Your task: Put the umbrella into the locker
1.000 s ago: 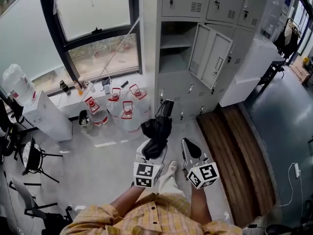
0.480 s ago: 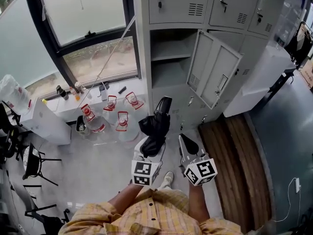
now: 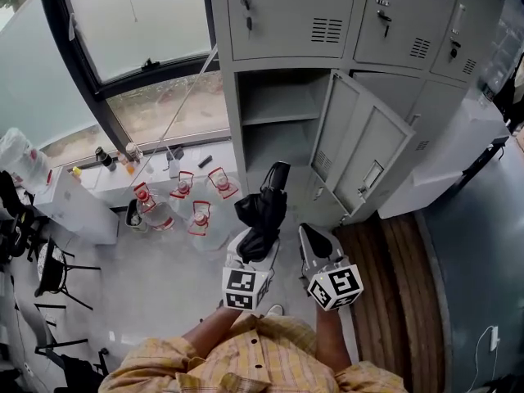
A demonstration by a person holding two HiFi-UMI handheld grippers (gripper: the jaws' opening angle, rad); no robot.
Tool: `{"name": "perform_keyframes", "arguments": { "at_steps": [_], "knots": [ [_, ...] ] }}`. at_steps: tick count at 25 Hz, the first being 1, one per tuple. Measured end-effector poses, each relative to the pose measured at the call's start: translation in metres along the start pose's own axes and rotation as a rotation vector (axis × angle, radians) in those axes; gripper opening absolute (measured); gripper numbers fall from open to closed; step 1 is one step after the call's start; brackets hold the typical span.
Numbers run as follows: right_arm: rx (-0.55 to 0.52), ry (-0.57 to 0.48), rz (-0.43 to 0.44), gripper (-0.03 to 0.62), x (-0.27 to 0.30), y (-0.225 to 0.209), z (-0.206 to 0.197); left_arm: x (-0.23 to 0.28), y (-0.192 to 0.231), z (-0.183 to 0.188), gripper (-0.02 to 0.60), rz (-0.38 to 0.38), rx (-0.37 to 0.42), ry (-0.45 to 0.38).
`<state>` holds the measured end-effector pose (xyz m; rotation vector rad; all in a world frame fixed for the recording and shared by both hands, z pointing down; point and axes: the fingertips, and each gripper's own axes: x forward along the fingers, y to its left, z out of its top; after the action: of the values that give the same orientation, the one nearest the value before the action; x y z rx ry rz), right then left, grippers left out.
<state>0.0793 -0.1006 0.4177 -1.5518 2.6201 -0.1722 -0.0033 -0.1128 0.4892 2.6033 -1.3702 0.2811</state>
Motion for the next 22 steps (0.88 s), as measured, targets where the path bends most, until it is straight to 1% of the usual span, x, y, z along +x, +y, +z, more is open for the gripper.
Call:
{"name": "perform_keyframes", "arguments": {
  "at_steps": [4,8,17,22],
  "knots": [
    [0.005,0.004,0.017,0.0,0.01,-0.022,0.002,0.027,-0.003,0.009,0.258,0.011,-0.027,0.007],
    [0.016,0.005,0.02,0.0,0.016,-0.041,0.002,0.045,-0.005,0.009,0.258,0.025,-0.034,0.016],
    [0.054,0.033,0.045,0.0,0.031,-0.052,-0.016,0.06,0.006,-0.002,0.258,0.059,-0.069,0.061],
    [0.05,0.044,0.046,0.0,0.043,-0.064,-0.019,0.08,0.016,-0.006,0.258,0.068,-0.088,0.076]
  ]
}}
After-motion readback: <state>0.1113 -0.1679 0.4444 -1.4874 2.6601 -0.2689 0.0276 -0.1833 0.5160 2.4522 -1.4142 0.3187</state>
